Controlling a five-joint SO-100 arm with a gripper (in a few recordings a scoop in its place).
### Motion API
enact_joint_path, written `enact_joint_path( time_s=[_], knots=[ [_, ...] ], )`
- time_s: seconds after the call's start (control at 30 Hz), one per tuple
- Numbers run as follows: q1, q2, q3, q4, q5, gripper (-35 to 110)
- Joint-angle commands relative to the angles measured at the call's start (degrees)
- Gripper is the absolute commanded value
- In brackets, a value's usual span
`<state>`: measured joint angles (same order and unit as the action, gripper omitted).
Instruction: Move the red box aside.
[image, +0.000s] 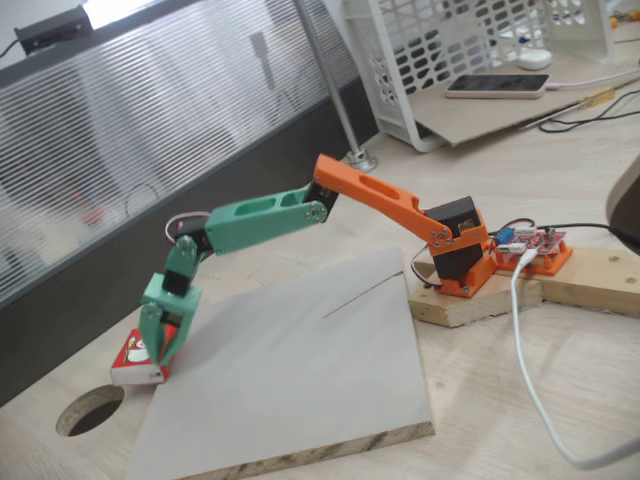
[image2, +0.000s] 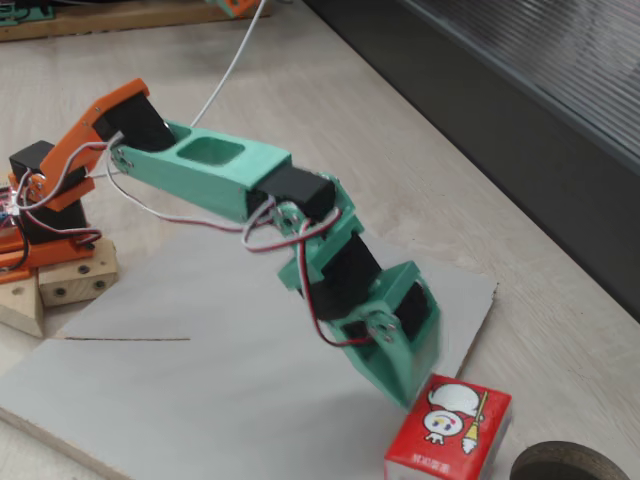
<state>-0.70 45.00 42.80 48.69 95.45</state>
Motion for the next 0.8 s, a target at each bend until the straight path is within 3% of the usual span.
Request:
enact_joint_path(
  time_s=[0.0,0.27,0.57,0.77],
  knots=[
    [-1.05,6.42,0.0,1.05,0.88,4],
    [-0.35,6.68,0.0,4.04,1.14,4],
    [-0.35,5.71,-0.53,34.72,0.7,4],
    [-0.35,5.36,-0.7,32.43,1.05,4]
  ],
)
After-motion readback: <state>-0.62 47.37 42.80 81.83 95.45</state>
